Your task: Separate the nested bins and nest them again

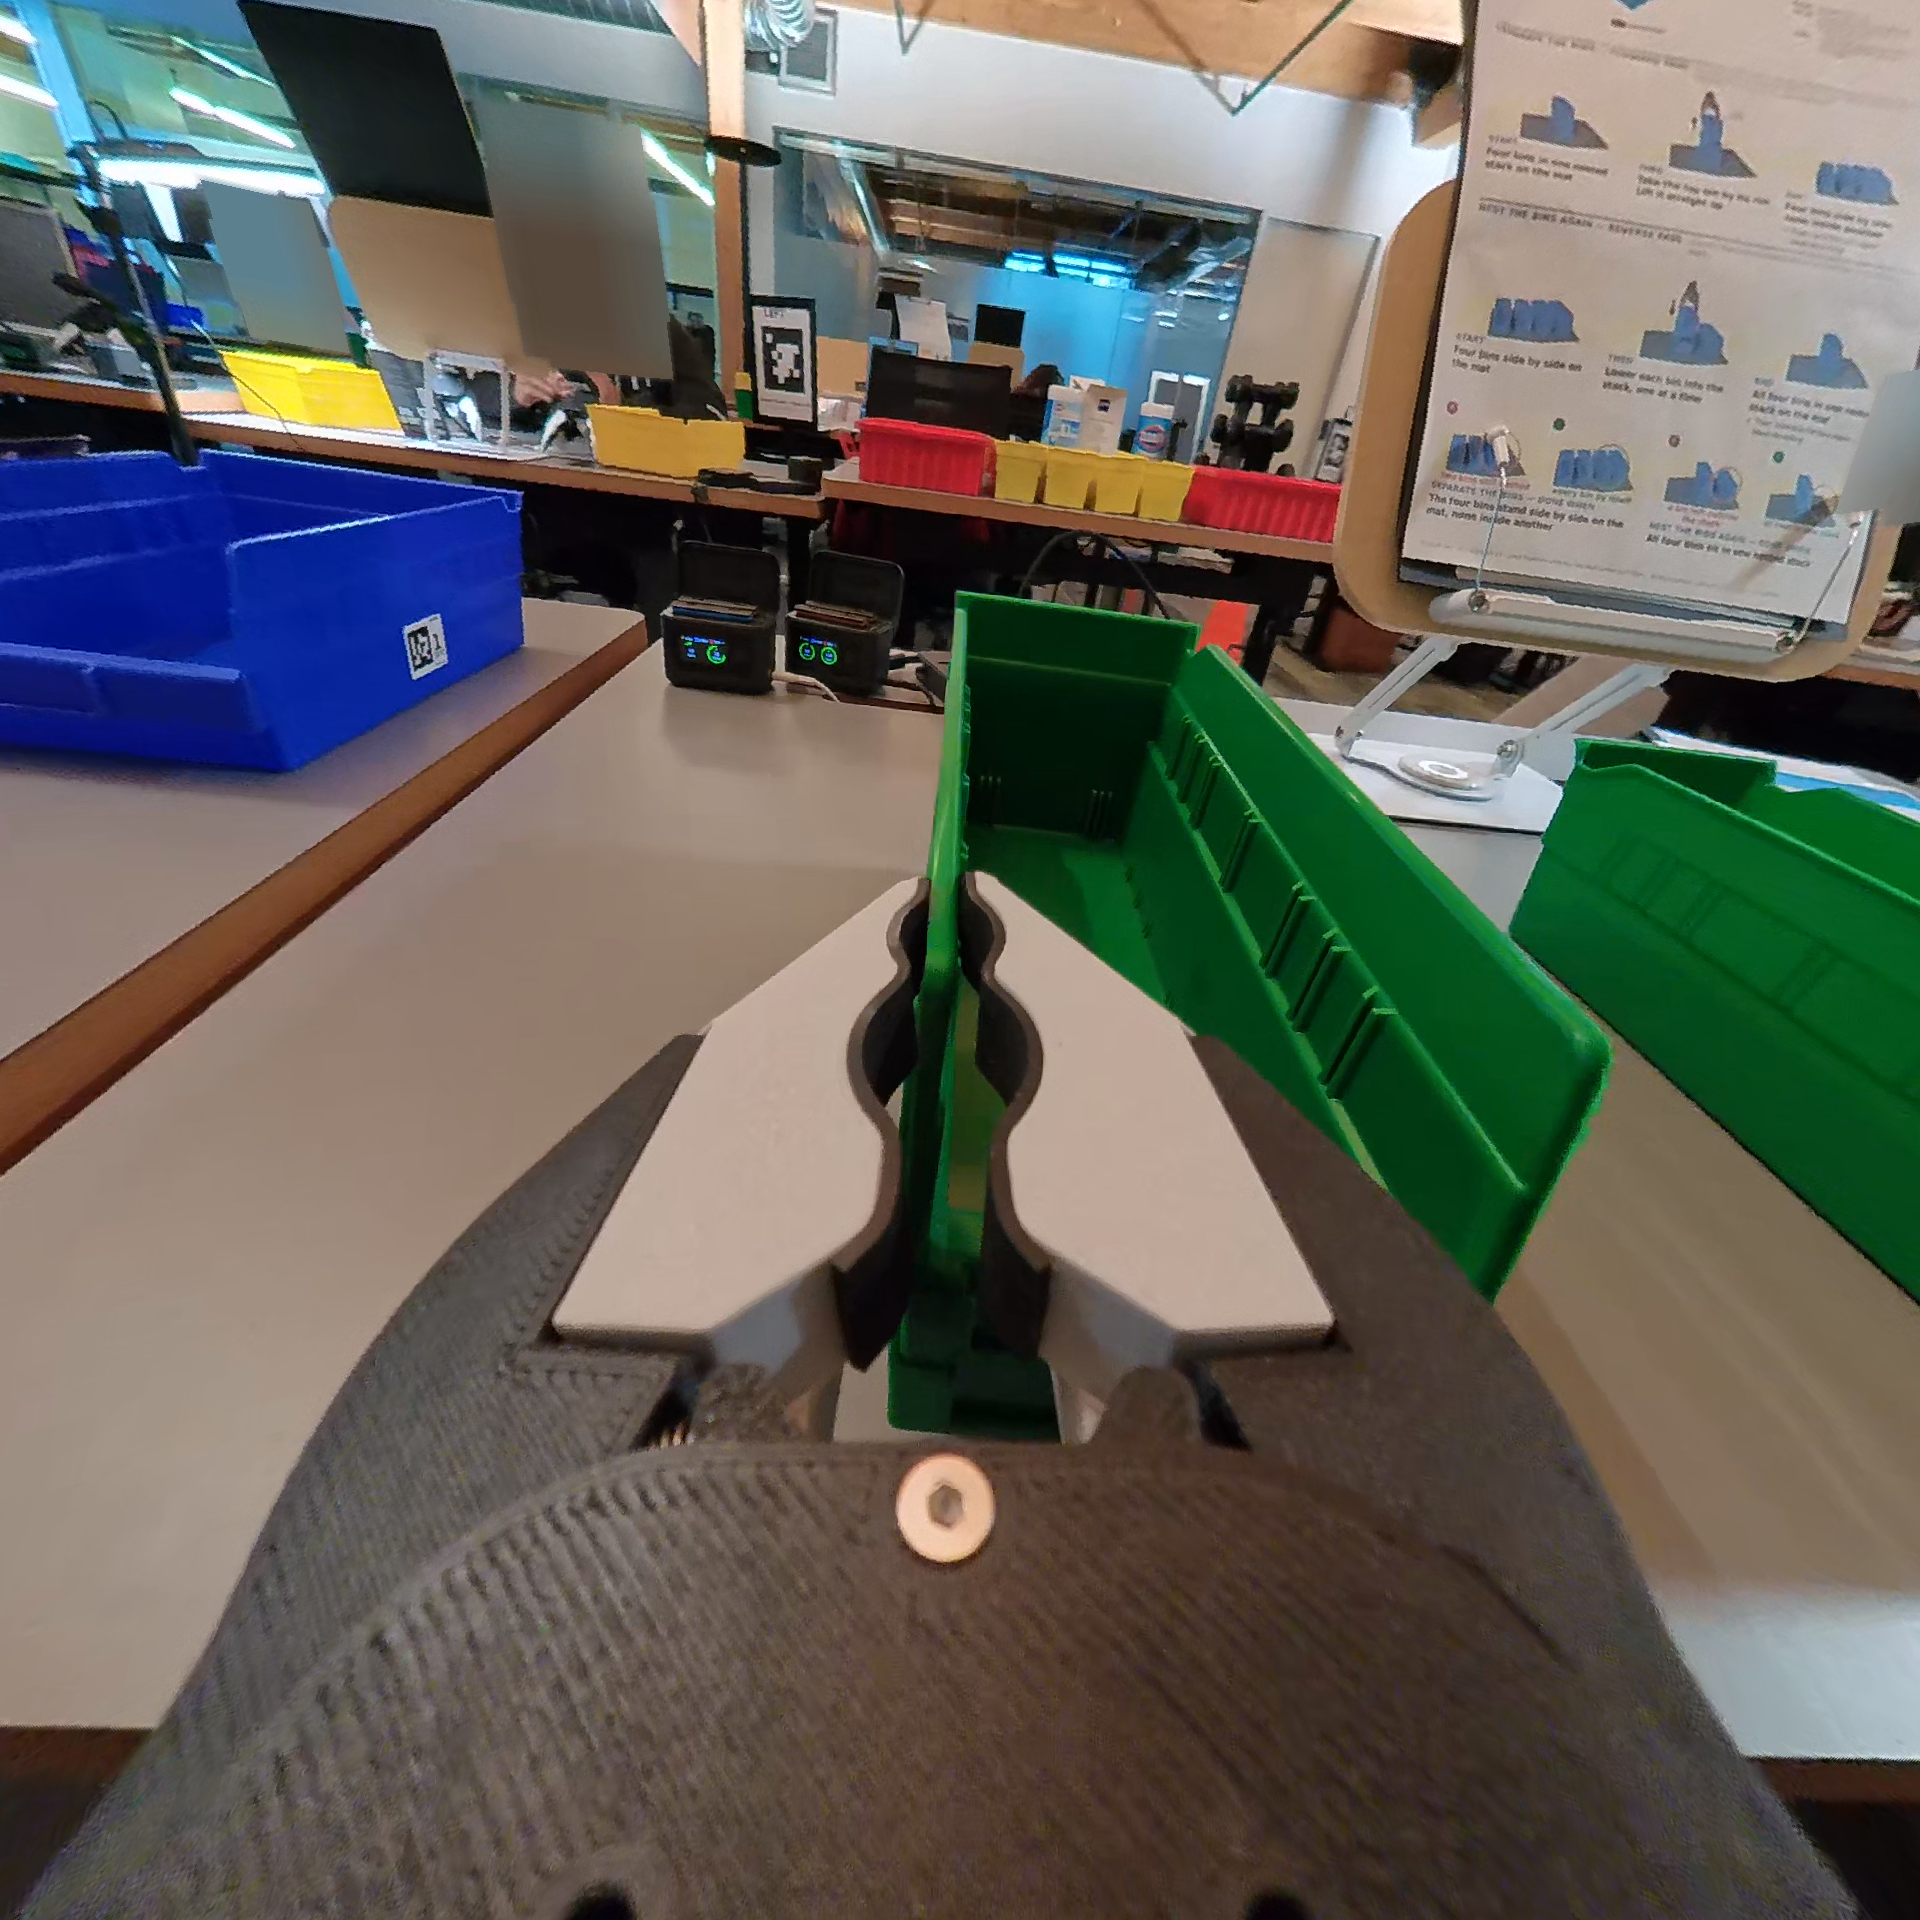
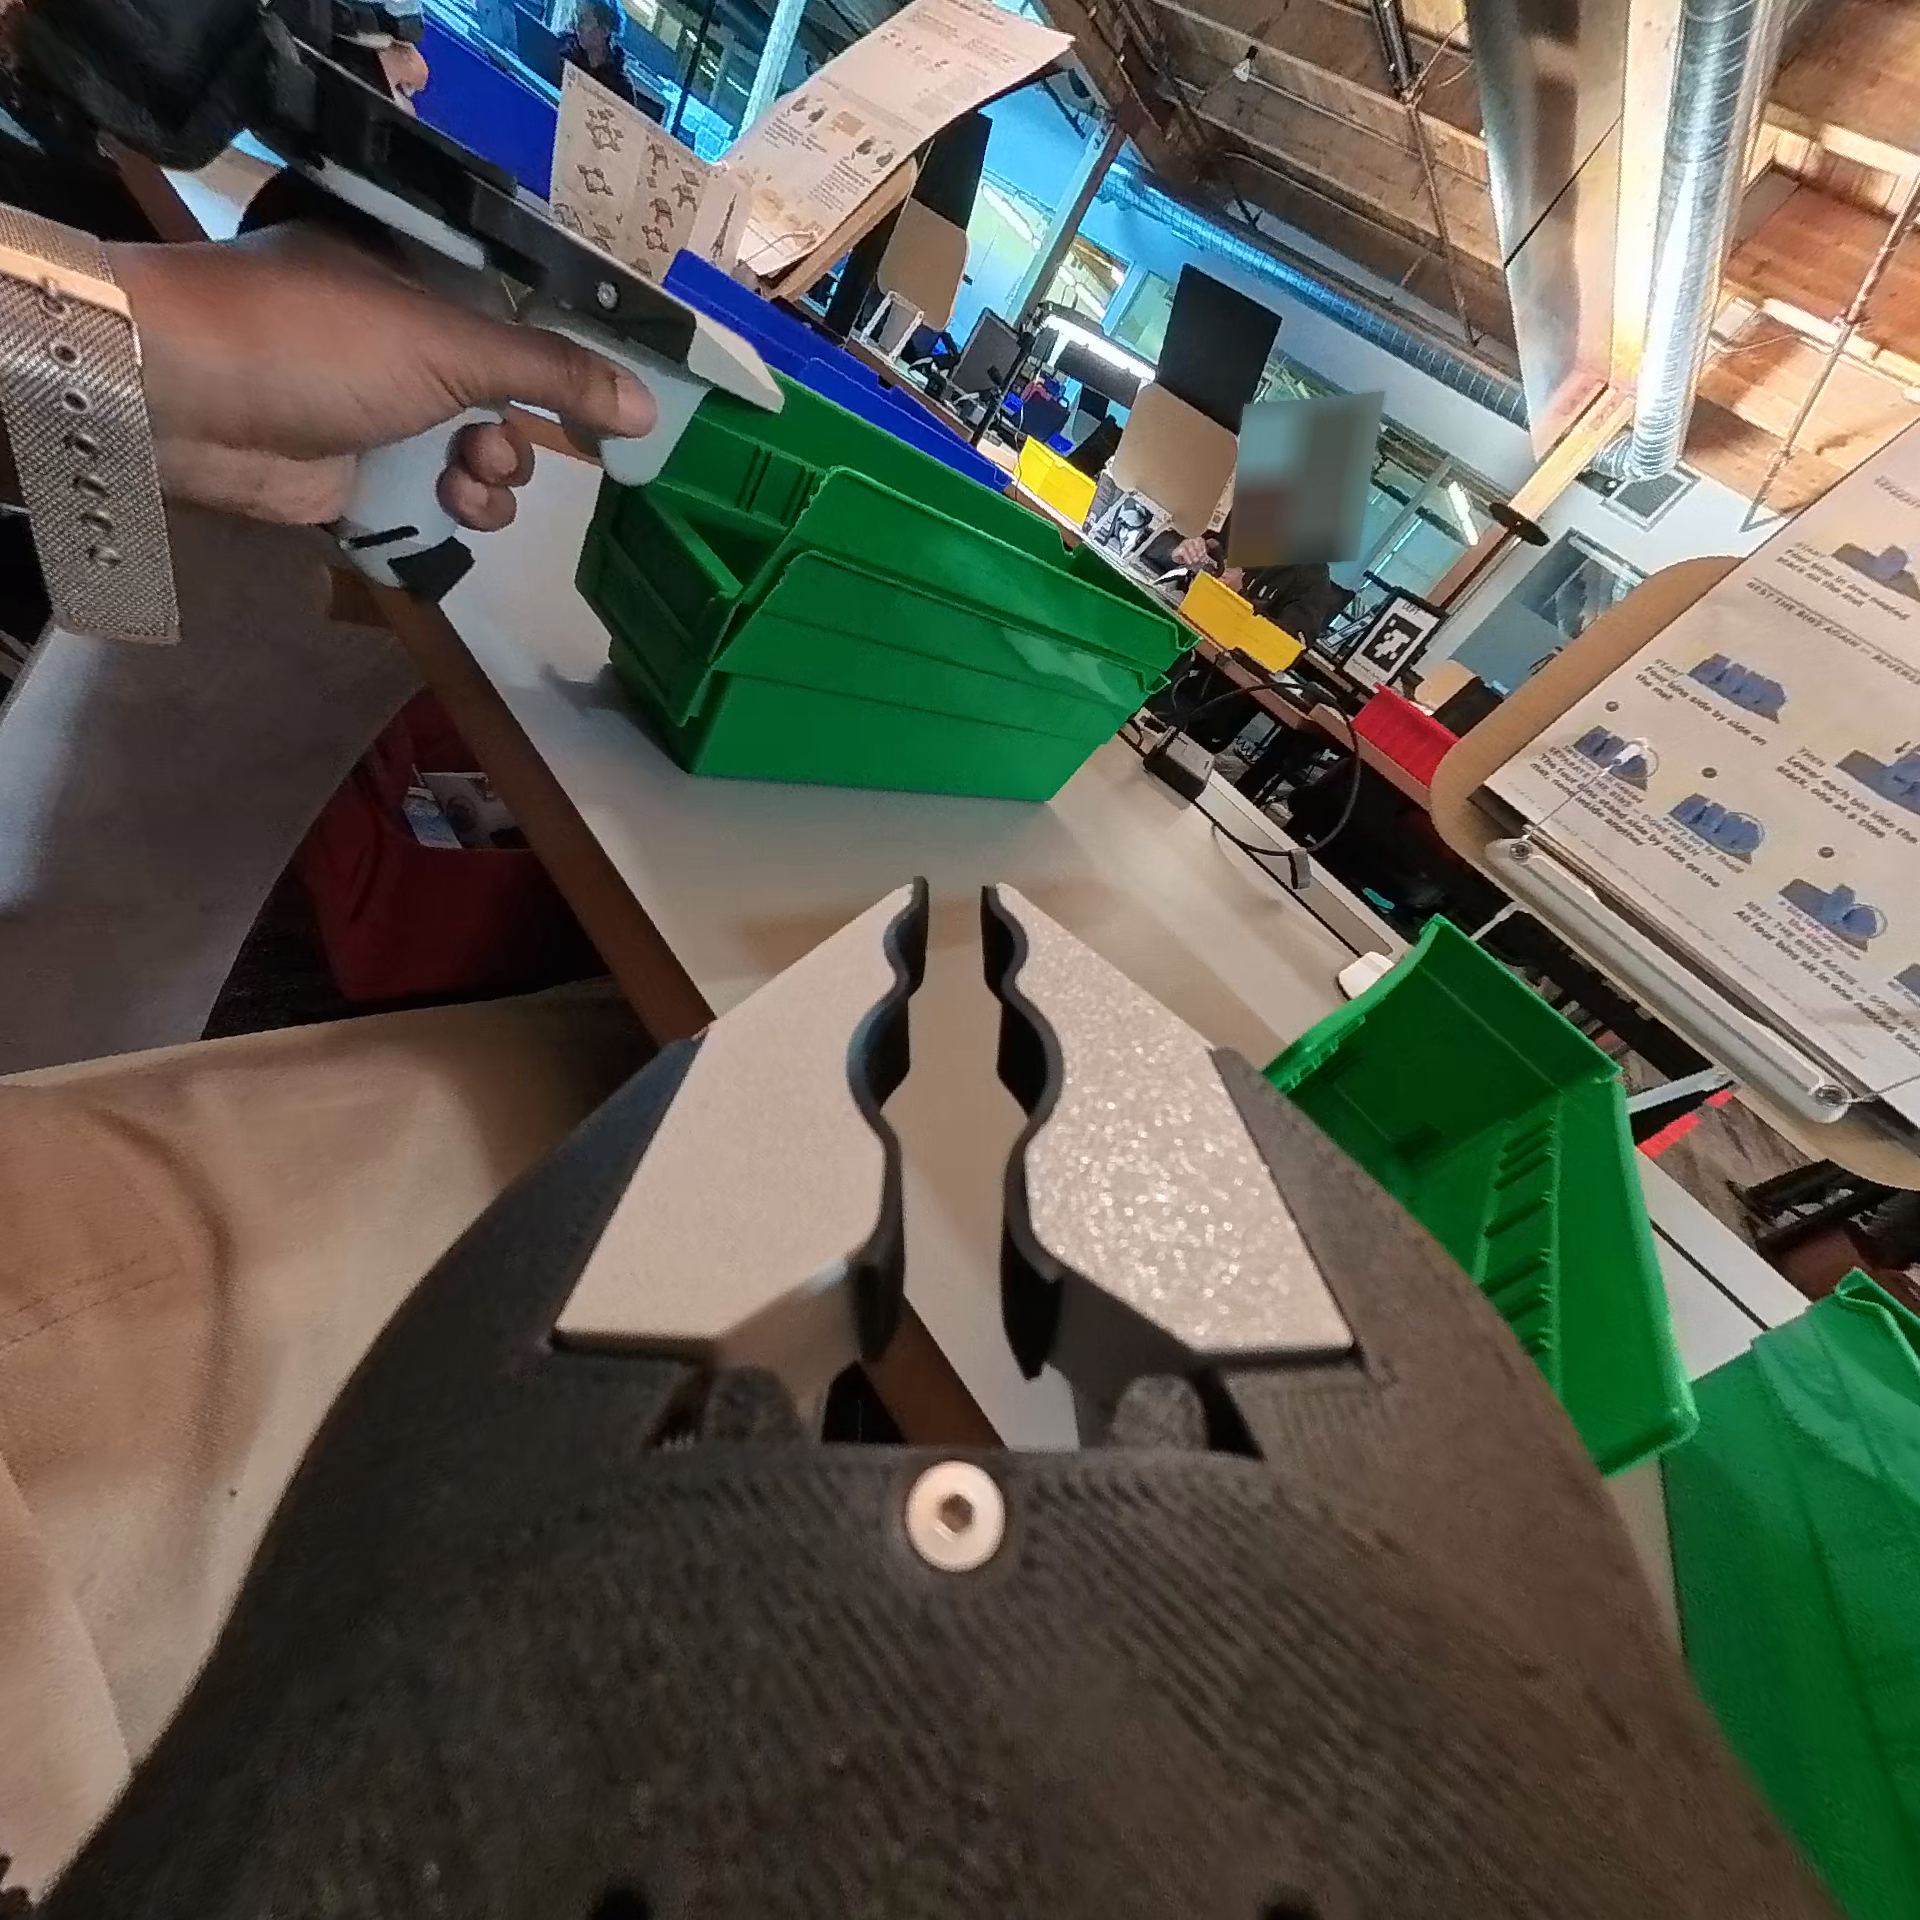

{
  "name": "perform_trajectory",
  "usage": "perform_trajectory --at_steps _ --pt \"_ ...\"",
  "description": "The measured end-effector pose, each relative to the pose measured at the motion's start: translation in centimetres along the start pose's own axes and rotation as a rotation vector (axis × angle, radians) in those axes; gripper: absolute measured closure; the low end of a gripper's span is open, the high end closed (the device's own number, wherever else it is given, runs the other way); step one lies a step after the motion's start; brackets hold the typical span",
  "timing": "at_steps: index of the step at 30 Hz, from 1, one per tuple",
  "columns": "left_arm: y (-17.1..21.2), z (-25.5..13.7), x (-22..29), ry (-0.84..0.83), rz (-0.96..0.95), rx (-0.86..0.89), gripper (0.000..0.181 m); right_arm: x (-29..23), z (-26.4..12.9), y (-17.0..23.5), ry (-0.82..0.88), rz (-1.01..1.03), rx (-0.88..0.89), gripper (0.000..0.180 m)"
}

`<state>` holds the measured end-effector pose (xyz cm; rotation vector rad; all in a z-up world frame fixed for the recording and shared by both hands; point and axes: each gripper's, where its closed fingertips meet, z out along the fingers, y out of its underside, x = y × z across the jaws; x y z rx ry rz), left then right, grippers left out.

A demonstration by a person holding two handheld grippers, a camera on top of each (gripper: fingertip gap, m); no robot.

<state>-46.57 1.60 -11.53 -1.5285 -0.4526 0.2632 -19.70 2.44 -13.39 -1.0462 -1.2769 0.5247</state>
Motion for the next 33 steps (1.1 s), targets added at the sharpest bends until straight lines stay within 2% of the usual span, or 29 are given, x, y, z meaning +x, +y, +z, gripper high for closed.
perform_trajectory --at_steps 1,3,6,10,15,19,21,23,27,30,32,33 --pt "0.0 -0.1 0.0 -0.012 0.013 0.0 0.179 0.0 0.0 0.0 0.0 -0.001 -0.001 0.171" --pt "-0.6 -0.6 0.0 -0.04 0.045 0.022 0.161 0.1 0.0 0.1 0.002 -0.002 -0.002 0.171" --pt "-3.1 -2.2 1.2 -0.038 0.09 0.14 0.147 0.2 0.1 0.2 0.004 -0.002 -0.004 0.171" --pt "-4.9 -3.8 4.9 0.042 0.167 0.234 0.148 0.1 0.2 0.3 0.001 -0.003 -0.009 0.17" --pt "-3.2 -3.4 8.6 0.151 0.116 0.153 0.145 0.3 0.1 0.2 0.007 0.0 -0.006 0.17" --pt "-4.0 -4.4 10.9 0.204 0.096 0.187 0.143 2.5 -0.3 -0.1 0.072 0.001 0.007 0.17" --pt "-3.9 -5.1 12.9 0.258 0.092 0.198 0.146 5.5 -1.1 -0.5 0.153 0.005 0.023 0.17" --pt "-4.0 -6.1 15.2 0.323 0.054 0.219 0.156 9.9 -2.6 -0.8 0.272 0.038 0.042 0.17" --pt "-1.7 -6.9 19.7 0.458 0.001 0.128 0.159 21.4 -8.9 0.0 0.578 0.192 0.104 0.157" --pt "1.7 -6.4 22.1 0.526 0.024 -0.027 0.15 28.8 -14.9 3.8 0.798 0.28 0.096 0.128" --pt "3.7 -5.8 22.6 0.534 0.039 -0.134 0.142 31.9 -18.1 7.9 0.903 0.326 0.017 0.122" --pt "4.6 -5.6 22.7 0.531 0.038 -0.185 0.139 32.6 -18.5 10.3 0.895 0.374 -0.047 0.118"
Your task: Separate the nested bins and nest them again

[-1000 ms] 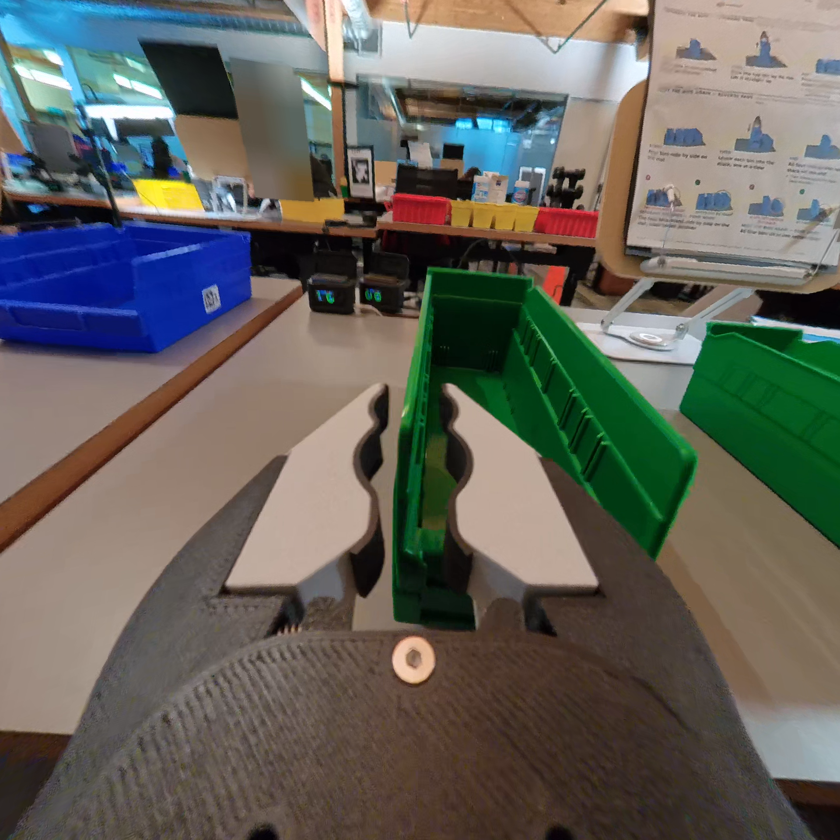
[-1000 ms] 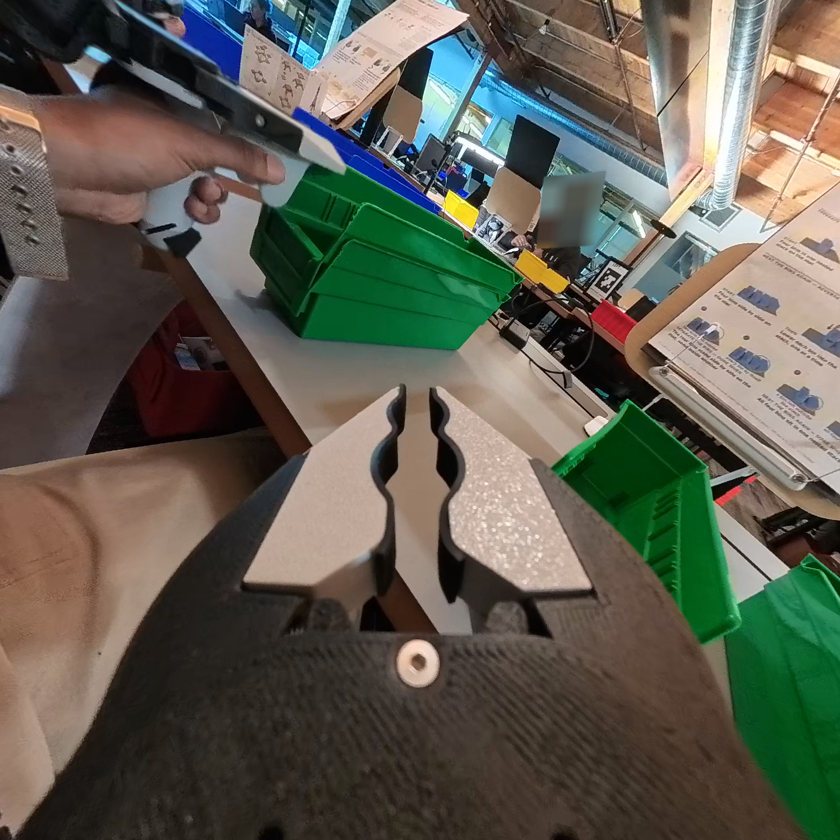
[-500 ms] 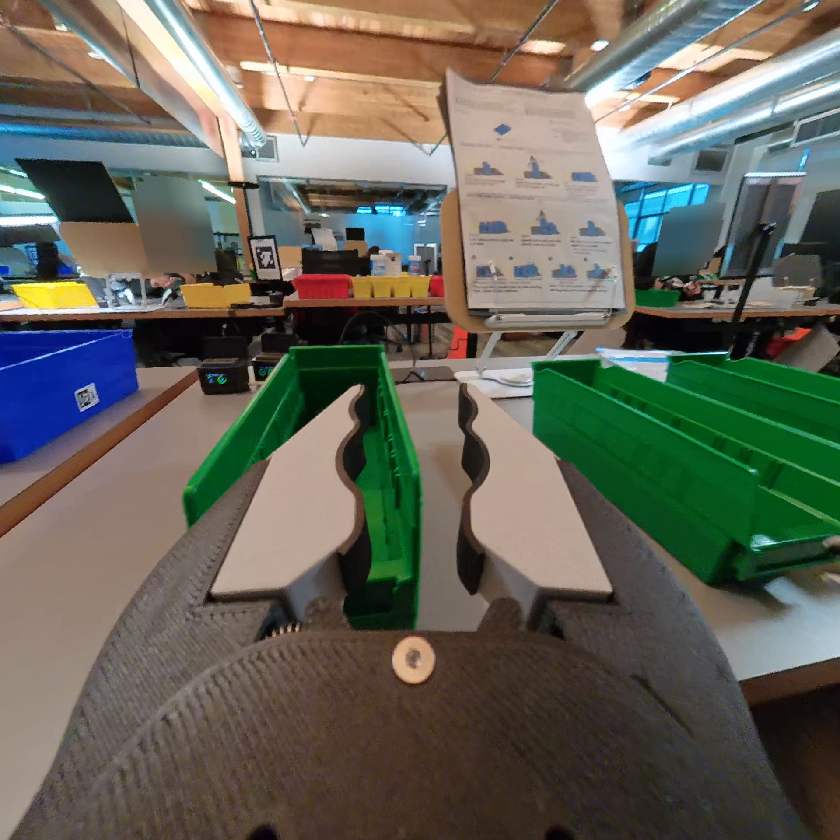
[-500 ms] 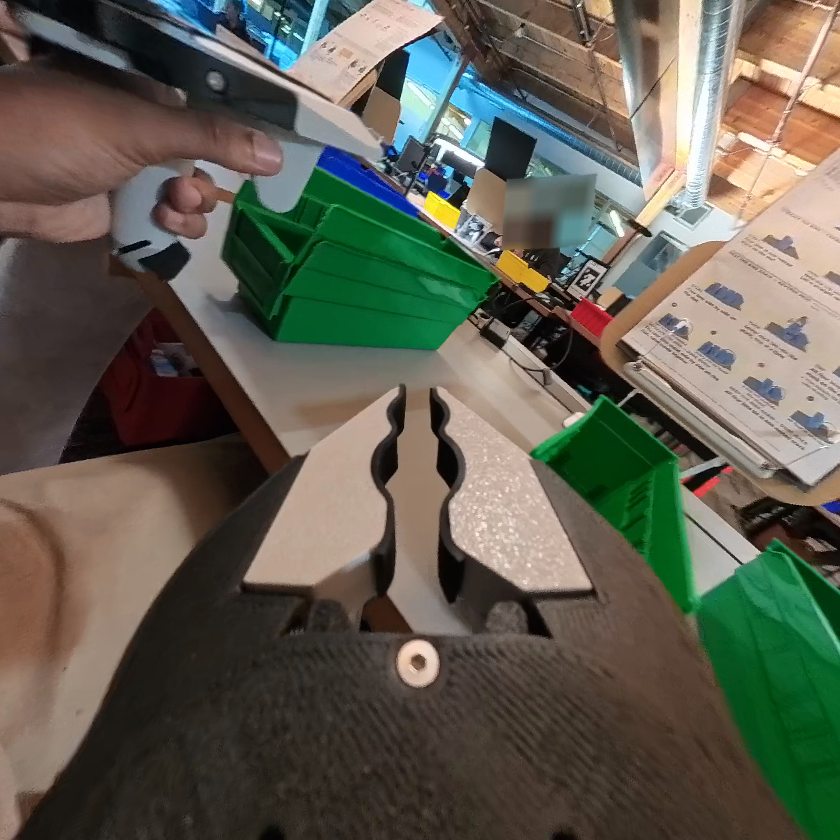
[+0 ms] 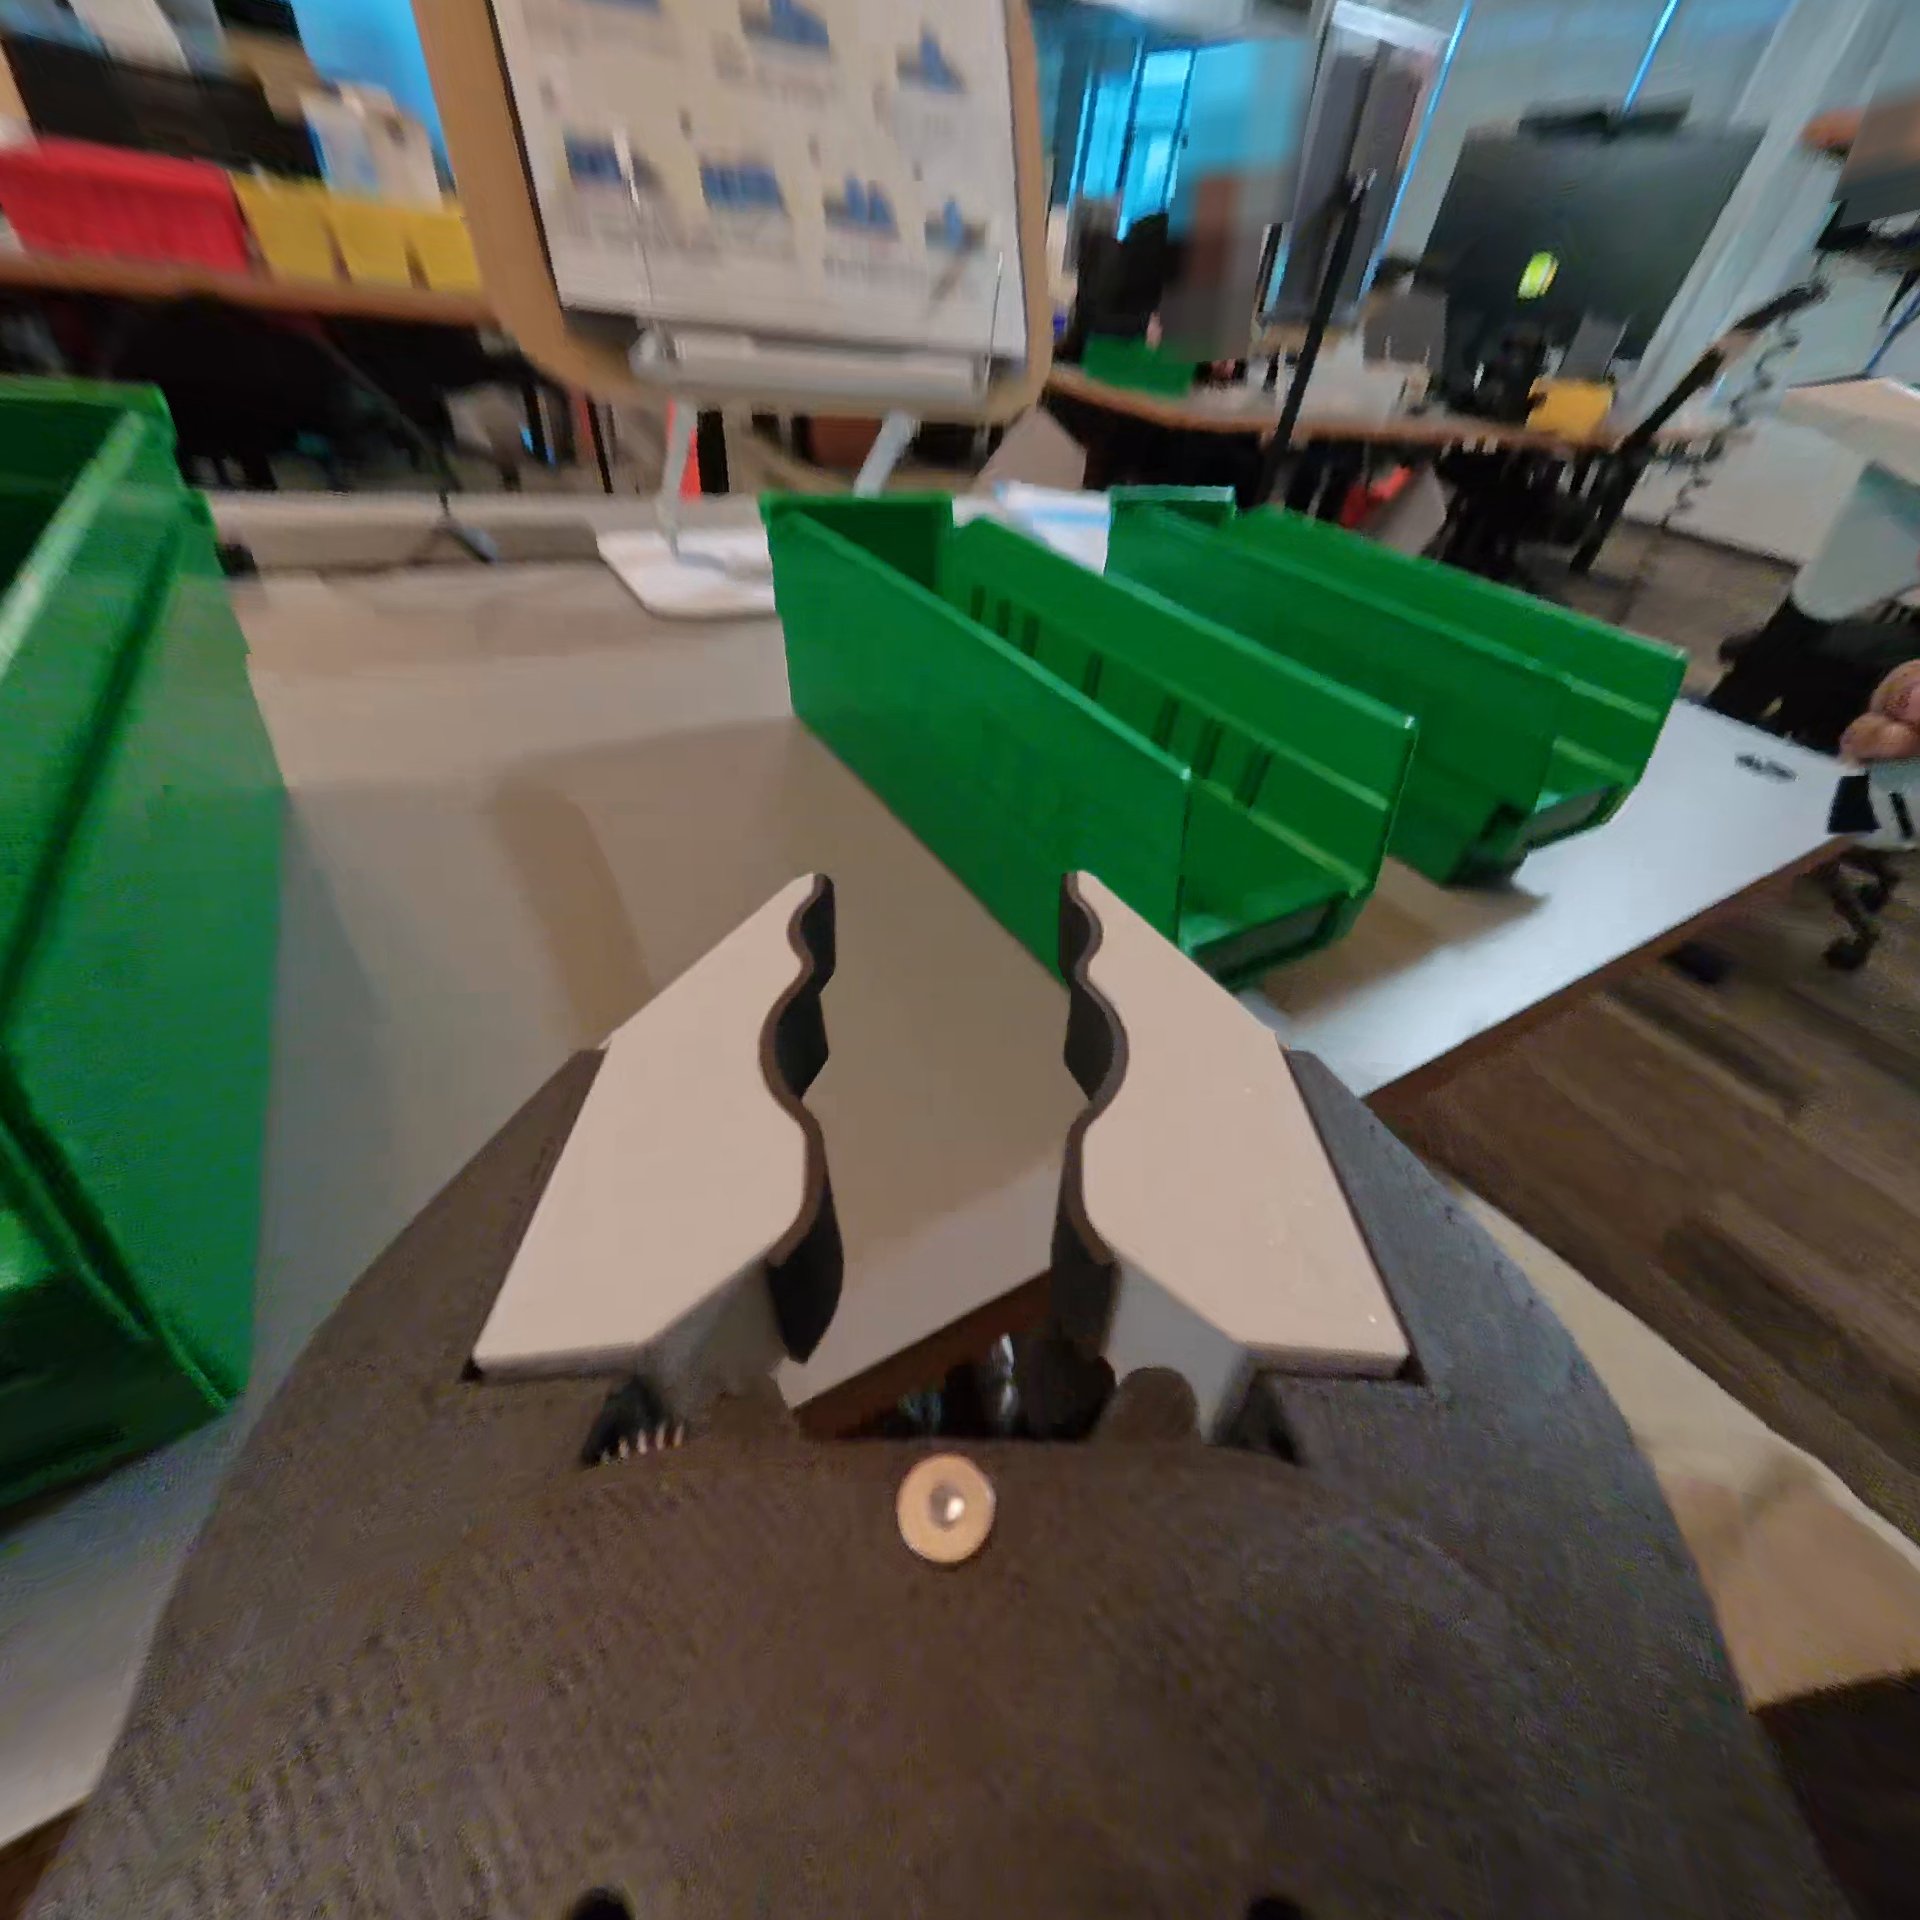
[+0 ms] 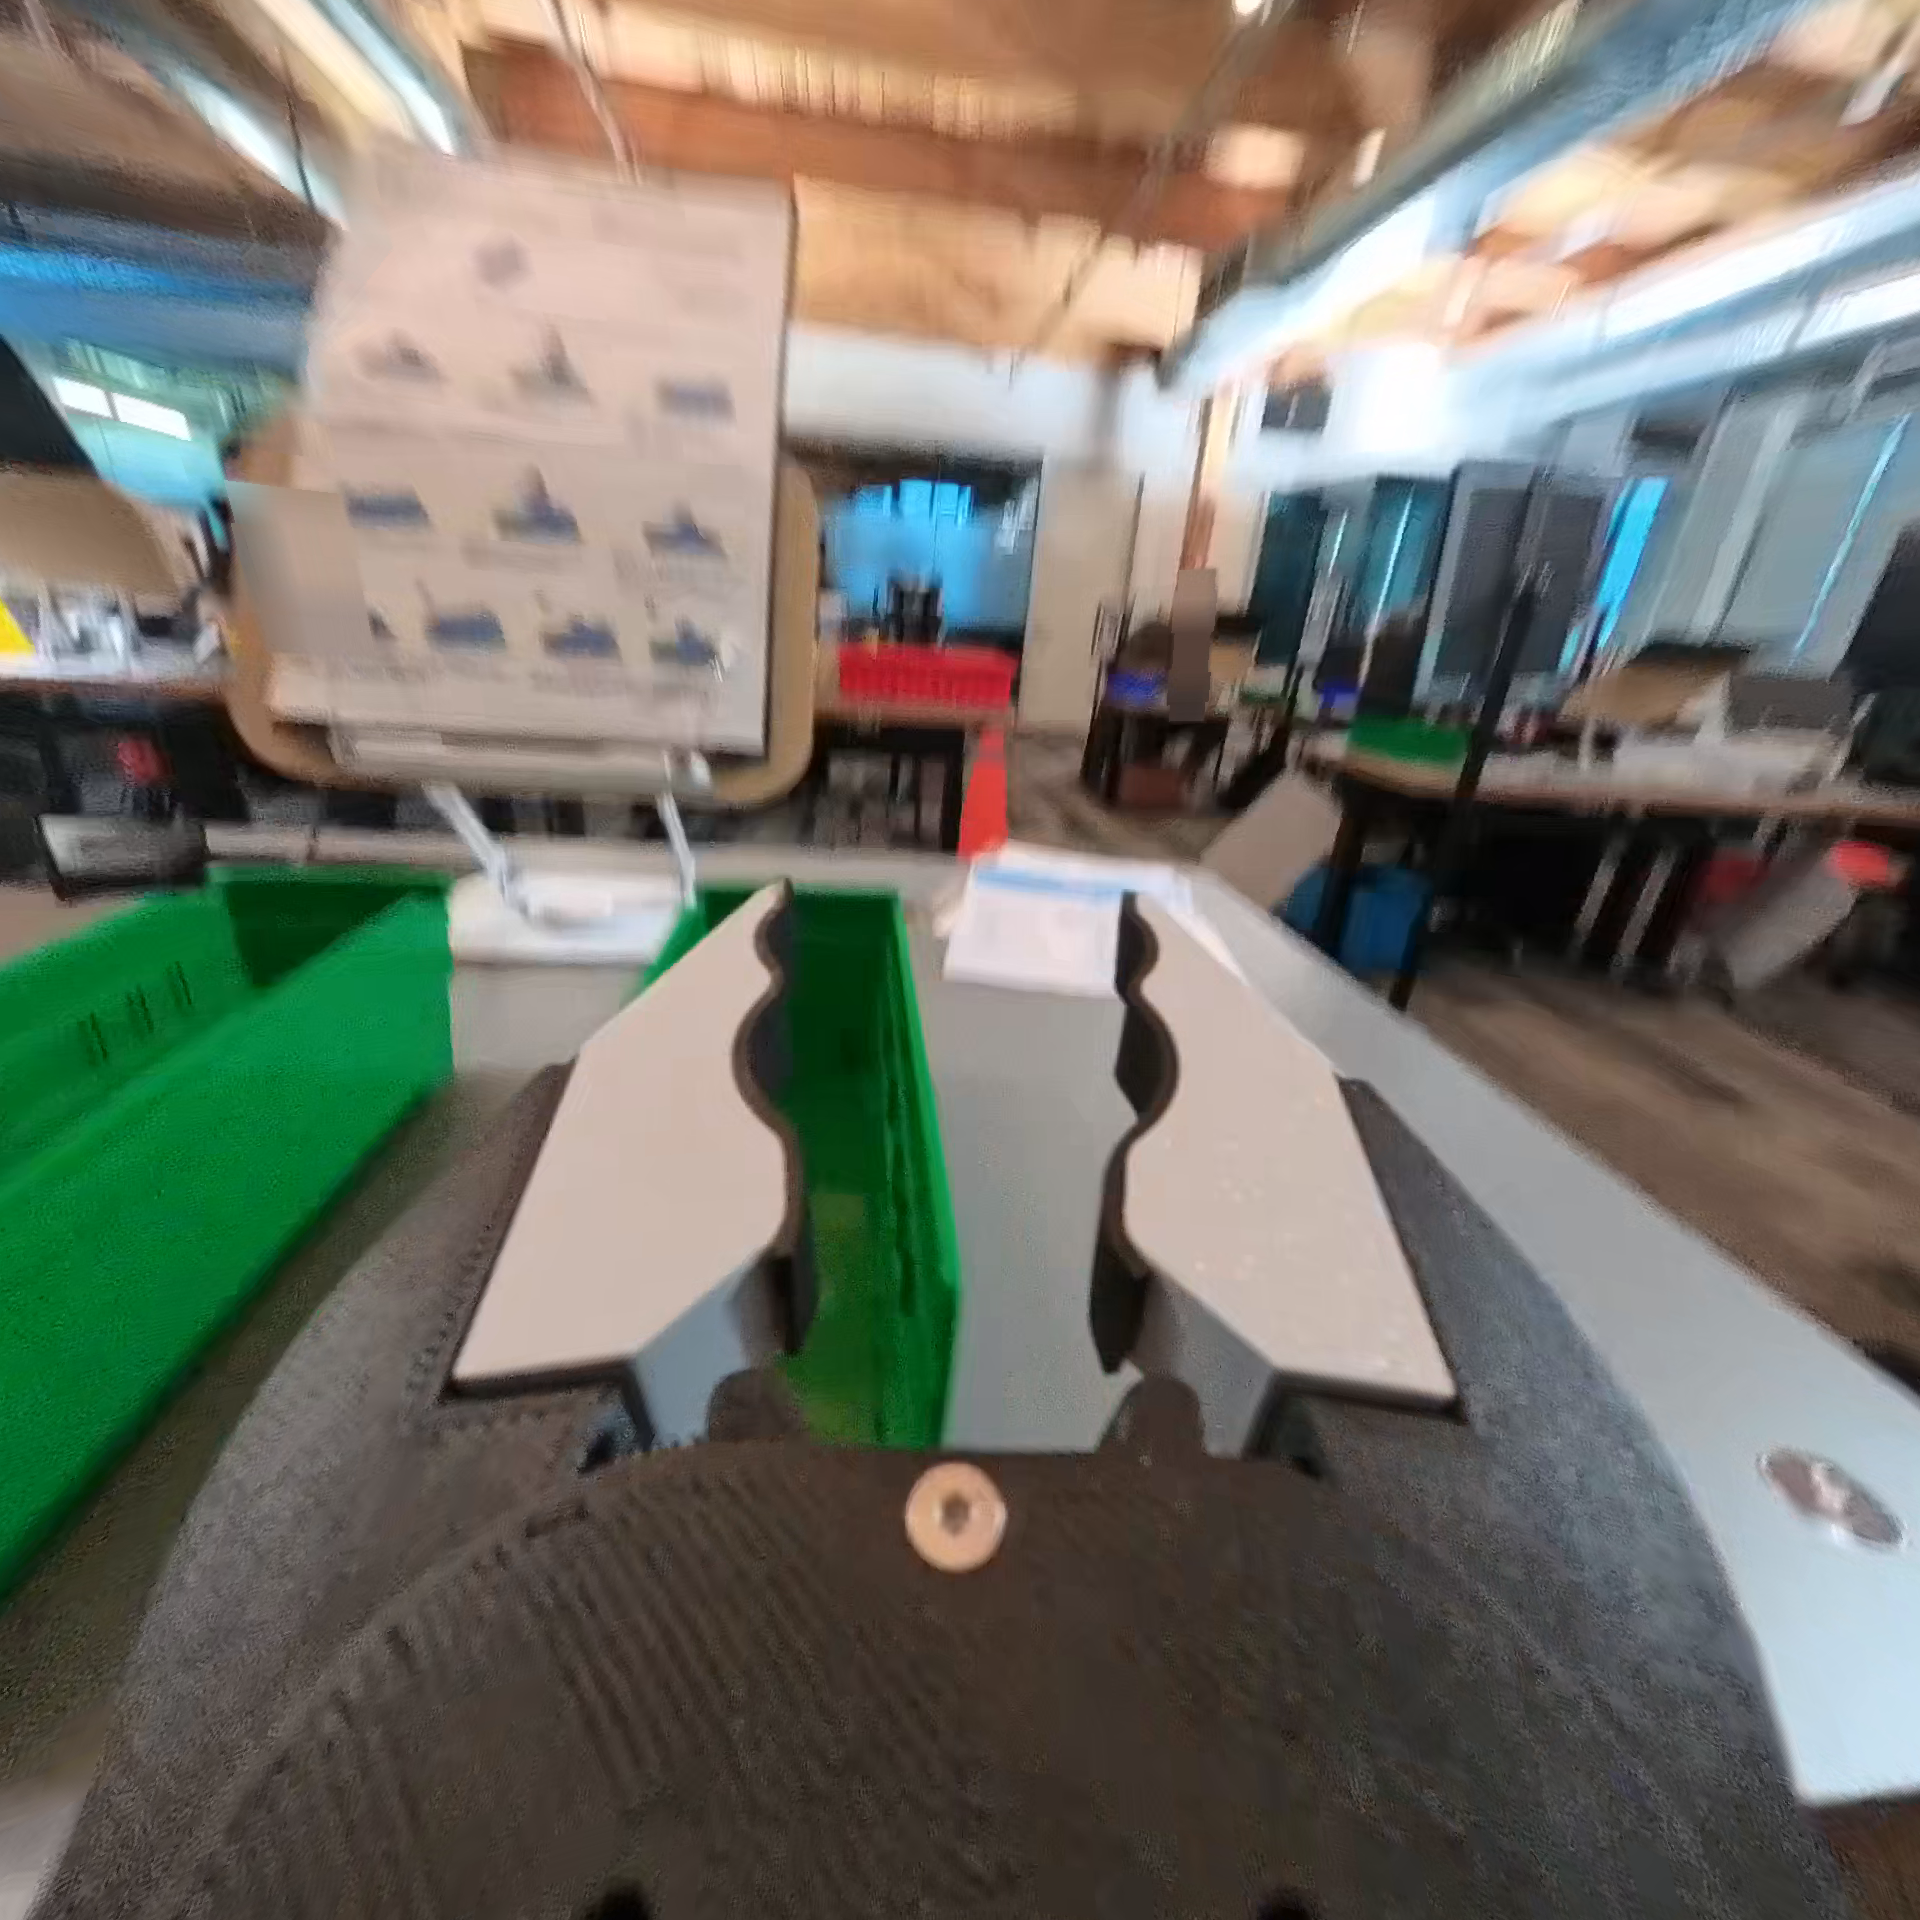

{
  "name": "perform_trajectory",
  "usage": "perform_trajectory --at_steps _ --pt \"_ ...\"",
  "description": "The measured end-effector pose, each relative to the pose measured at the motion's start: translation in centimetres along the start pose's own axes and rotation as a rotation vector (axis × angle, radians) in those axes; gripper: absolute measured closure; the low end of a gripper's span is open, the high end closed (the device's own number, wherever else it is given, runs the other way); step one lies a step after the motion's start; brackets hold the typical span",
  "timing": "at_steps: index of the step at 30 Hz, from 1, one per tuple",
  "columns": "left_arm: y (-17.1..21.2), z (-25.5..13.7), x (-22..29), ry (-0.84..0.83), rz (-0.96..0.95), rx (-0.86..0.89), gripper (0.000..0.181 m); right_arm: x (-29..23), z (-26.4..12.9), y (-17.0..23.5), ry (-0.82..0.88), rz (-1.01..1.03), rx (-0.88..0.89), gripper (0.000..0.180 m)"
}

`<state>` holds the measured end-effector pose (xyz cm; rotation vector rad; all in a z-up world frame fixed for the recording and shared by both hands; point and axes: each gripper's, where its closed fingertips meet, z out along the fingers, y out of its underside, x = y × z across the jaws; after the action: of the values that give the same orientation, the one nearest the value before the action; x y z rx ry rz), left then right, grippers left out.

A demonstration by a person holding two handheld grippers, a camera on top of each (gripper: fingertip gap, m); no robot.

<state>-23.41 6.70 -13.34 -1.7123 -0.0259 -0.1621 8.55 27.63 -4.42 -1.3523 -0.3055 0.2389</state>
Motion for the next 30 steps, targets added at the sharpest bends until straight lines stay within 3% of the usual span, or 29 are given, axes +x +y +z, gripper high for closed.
perform_trajectory --at_steps 4,11,12,16,17,24,27,30 --pt "1.7 0.6 -0.4 0.003 -0.074 -0.091 0.128 0.1 1.6 7.8 -0.129 0.122 -0.362 0.095" --pt "2.6 0.9 0.1 0.033 -0.111 -0.135 0.123 -1.3 1.6 12.6 -0.155 0.089 -0.563 0.108" --pt "2.7 0.9 0.4 0.042 -0.111 -0.136 0.123 -1.4 1.5 13.2 -0.157 0.095 -0.585 0.114" --pt "2.9 1.1 1.7 0.09 -0.102 -0.145 0.119 -2.1 2.0 13.8 -0.231 0.293 -0.575 0.164" --pt "3.0 1.2 2.0 0.098 -0.099 -0.15 0.119 -1.9 2.1 14.0 -0.232 0.322 -0.582 0.166" --pt "2.3 1.3 2.8 0.086 -0.012 -0.111 0.123 -1.2 1.9 11.9 -0.174 0.439 -0.54 0.175" --pt "0.8 1.7 1.3 0.003 0.086 -0.064 0.124 -1.5 2.1 8.1 -0.156 0.488 -0.392 0.175" --pt "-1.9 2.0 2.1 0.03 0.007 0.022 0.12 -3.7 1.4 3.5 -0.166 0.415 -0.229 0.176"
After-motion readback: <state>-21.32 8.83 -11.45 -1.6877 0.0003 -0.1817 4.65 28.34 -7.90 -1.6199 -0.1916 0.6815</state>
